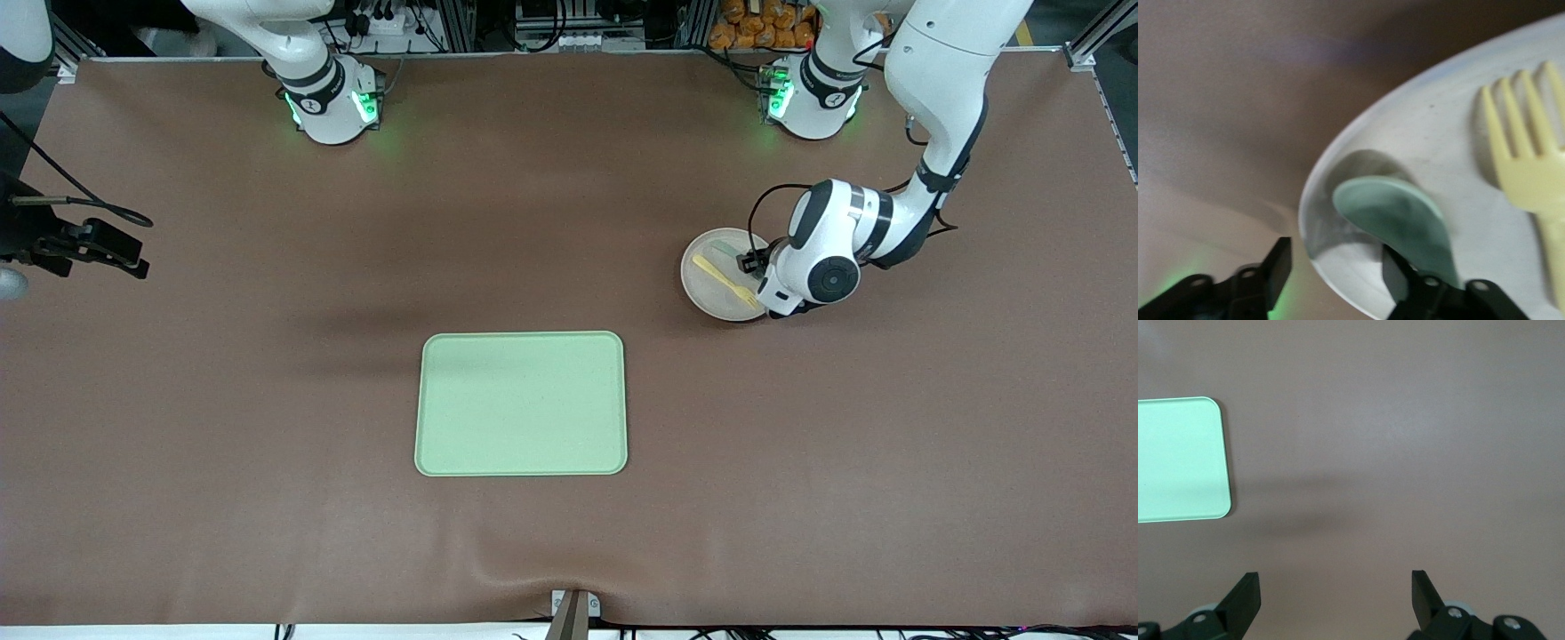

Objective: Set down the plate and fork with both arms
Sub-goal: 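Lower the left gripper and grasp the white plate's rim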

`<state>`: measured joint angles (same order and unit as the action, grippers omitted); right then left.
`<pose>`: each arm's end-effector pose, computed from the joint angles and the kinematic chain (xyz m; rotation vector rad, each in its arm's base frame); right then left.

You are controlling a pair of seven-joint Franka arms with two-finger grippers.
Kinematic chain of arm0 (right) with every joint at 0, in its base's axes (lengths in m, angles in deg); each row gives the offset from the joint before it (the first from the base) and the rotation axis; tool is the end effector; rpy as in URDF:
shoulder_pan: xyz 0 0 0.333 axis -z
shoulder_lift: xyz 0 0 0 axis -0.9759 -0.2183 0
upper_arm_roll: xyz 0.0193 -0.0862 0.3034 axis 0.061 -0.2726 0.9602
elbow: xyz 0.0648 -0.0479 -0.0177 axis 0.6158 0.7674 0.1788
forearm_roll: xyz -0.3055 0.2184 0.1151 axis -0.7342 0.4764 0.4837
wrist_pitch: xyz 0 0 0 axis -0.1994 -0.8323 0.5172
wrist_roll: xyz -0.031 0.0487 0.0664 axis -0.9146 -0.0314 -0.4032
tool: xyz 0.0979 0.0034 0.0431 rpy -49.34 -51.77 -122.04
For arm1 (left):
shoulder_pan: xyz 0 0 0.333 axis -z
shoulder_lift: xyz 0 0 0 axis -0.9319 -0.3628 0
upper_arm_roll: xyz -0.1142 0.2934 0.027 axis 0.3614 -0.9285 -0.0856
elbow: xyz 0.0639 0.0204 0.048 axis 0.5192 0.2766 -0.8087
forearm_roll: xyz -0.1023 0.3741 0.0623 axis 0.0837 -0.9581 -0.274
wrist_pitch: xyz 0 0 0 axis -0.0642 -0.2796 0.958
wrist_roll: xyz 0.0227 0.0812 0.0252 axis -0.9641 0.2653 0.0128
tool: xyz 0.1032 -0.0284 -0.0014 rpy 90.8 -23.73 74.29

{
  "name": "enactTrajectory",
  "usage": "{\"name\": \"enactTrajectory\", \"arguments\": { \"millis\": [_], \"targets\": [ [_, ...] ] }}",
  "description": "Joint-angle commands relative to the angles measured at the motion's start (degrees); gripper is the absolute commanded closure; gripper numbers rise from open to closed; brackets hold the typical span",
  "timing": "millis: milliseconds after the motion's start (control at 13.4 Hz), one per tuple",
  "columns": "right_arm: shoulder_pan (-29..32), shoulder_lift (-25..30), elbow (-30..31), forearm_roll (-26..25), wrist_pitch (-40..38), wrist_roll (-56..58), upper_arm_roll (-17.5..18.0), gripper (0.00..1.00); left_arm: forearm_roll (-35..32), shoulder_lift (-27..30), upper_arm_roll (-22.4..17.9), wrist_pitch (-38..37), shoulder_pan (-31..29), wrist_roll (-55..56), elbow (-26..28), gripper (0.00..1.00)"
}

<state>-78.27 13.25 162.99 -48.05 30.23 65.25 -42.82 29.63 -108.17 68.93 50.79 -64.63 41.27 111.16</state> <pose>0.5738 -0.0208 0.6009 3.1376 -0.0596 -0.0017 0.4350 -0.1589 0.1528 -2.8627 -0.4120 0.8248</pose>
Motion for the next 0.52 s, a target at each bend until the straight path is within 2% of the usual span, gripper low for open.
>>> {"name": "enactTrajectory", "arguments": {
  "millis": [0, 298, 447],
  "targets": [
    [0.35, 0.16, 0.35, -0.66, -0.02, 0.47, 0.14, 0.00, -0.08, -0.03, -0.26, 0.45, 0.30, 1.06, -0.39, 1.00],
    [0.79, 0.08, 0.35, -0.57, -0.02, 0.38, 0.14, 0.00, -0.43, -2.05, -0.44, 0.37, -0.23, 0.18, -3.28, 1.00],
    [0.88, 0.08, 0.35, -0.57, -0.02, 0.47, 0.14, 0.00, -3.75, -2.84, -0.44, 0.37, -0.49, 0.09, -4.69, 1.00]
  ]
}}
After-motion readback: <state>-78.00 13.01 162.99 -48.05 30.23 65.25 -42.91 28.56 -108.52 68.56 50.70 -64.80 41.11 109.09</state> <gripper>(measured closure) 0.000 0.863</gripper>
